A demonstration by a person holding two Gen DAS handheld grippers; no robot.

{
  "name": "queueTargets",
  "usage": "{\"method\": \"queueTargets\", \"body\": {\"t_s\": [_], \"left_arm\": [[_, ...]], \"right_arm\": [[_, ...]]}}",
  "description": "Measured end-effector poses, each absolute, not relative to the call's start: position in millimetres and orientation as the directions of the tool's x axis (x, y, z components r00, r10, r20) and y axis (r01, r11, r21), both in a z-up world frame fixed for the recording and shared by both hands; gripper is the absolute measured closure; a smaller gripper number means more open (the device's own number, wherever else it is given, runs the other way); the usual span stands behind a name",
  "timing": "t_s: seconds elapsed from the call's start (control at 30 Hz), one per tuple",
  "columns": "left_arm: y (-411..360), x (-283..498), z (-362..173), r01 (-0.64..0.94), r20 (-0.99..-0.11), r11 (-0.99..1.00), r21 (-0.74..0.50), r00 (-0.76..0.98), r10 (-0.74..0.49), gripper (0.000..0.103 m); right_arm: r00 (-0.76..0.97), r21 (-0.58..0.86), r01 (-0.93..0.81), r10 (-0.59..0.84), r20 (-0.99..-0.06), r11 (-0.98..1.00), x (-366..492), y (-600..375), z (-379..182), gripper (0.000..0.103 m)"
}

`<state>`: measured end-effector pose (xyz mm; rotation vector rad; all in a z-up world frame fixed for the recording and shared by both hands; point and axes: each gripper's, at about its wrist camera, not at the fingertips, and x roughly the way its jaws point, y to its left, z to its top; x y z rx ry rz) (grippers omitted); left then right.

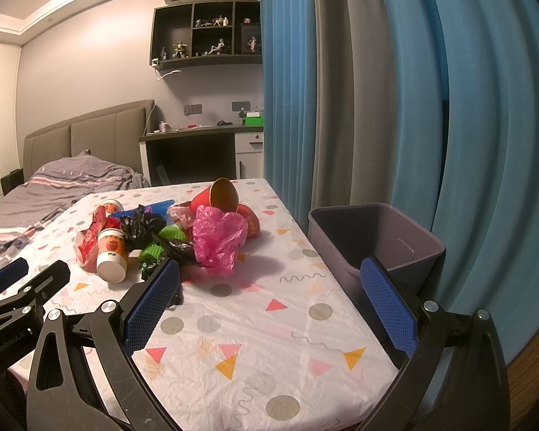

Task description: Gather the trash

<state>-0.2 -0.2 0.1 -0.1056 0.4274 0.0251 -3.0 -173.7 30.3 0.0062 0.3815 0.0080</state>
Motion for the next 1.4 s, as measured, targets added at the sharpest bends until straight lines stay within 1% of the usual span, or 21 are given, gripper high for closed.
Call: {"method": "queueTargets", "body": {"t_s": [1.4], "left_arm": [[0.0,-0.5,0.2,-0.046,-0.415,0.994,-0.098,0.91,0.001,0.02]], "right_arm": [[0.928,0.011,-0.005,0.009,-0.373,1.0,-3.5,-175.9,29.0,0.005]]}}
